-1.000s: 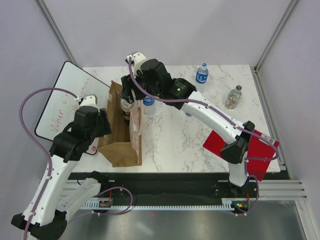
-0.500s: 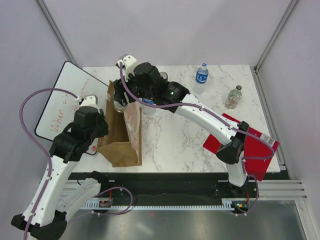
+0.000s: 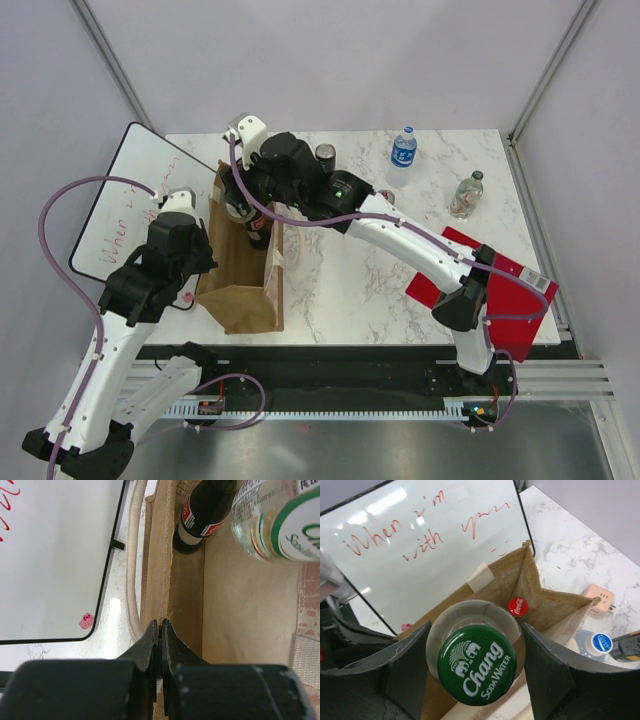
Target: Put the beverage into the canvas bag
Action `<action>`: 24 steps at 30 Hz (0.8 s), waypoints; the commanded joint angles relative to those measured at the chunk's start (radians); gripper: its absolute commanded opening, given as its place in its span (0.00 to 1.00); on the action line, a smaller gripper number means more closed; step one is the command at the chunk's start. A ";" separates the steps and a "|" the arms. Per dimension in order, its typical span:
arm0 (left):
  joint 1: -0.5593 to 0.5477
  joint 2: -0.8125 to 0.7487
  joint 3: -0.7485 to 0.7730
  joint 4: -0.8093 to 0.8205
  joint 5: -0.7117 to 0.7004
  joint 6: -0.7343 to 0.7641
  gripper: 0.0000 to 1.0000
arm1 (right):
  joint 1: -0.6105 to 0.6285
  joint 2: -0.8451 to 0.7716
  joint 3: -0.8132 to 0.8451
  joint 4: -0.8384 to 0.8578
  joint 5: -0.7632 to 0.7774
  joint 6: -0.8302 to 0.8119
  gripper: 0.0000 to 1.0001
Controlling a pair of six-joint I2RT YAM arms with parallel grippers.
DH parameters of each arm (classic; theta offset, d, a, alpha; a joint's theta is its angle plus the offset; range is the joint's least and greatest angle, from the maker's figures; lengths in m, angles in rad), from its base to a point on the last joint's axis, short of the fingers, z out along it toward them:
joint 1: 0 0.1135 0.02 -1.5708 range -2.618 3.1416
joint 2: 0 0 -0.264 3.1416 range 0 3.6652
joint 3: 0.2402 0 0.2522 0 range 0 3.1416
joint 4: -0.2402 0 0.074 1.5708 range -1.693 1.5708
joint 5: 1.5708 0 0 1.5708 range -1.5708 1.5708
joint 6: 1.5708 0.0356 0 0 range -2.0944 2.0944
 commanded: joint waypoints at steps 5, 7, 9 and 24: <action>-0.001 0.000 0.003 0.033 0.013 -0.013 0.02 | -0.005 -0.085 -0.132 0.175 0.199 -0.088 0.00; -0.001 0.000 0.003 0.033 0.015 -0.014 0.02 | -0.005 -0.079 -0.138 0.172 0.220 -0.114 0.00; -0.001 0.000 0.003 0.034 0.020 -0.014 0.02 | -0.007 -0.068 -0.136 0.171 0.230 -0.120 0.00; -0.001 -0.019 -0.001 0.033 0.043 -0.019 0.02 | -0.054 0.025 -0.149 0.212 0.248 -0.109 0.00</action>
